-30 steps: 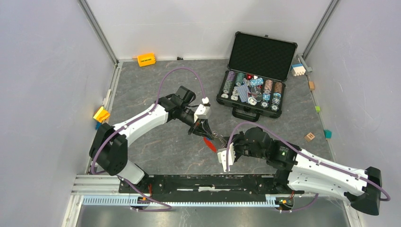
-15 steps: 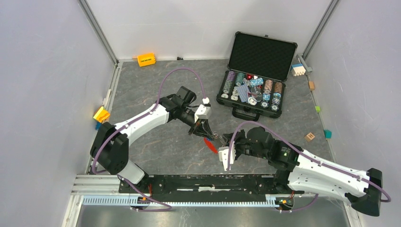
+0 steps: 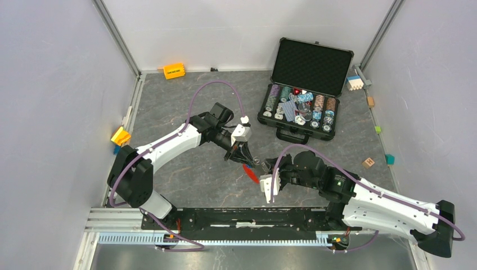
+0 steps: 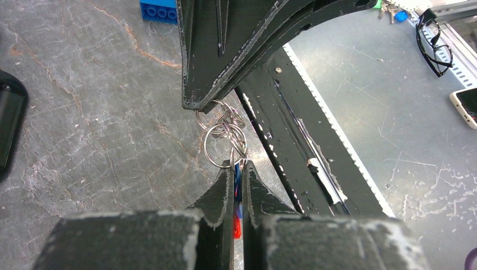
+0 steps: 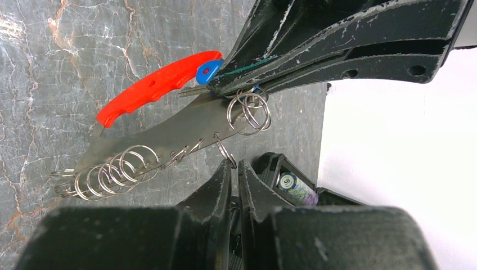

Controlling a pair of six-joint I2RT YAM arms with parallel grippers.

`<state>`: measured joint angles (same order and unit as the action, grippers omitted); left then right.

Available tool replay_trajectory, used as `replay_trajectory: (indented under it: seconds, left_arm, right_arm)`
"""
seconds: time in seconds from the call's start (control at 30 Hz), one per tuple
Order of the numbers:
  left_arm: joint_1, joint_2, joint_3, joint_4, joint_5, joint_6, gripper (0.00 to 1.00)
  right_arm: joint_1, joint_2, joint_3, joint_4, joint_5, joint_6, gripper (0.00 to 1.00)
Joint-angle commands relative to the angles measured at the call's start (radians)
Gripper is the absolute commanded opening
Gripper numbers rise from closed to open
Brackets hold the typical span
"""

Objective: Put the keys on the keyring

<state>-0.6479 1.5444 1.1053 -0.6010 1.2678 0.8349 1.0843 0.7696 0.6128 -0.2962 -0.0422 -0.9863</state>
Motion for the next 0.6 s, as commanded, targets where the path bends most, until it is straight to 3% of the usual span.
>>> replay_trajectory:
  seconds: [0.0, 0.3, 0.57]
  left_arm:
    - [-0.004, 0.001, 0.008, 0.000, 0.054, 0.023, 0.02]
    - [-0.004, -0.007, 0.005, 0.000, 0.057, 0.030, 0.02]
    - [-0.003, -0.002, -0.001, 0.000, 0.065, 0.054, 0.02]
  right_arm:
    - [-0.001, -0.010, 0.005, 0.011, -0.011, -0.009, 0.14]
    - [0.000, -0.008, 0.005, 0.002, -0.037, -0.011, 0.13]
    - [0.000, -0.029, 0.007, -0.014, -0.072, -0.015, 0.00]
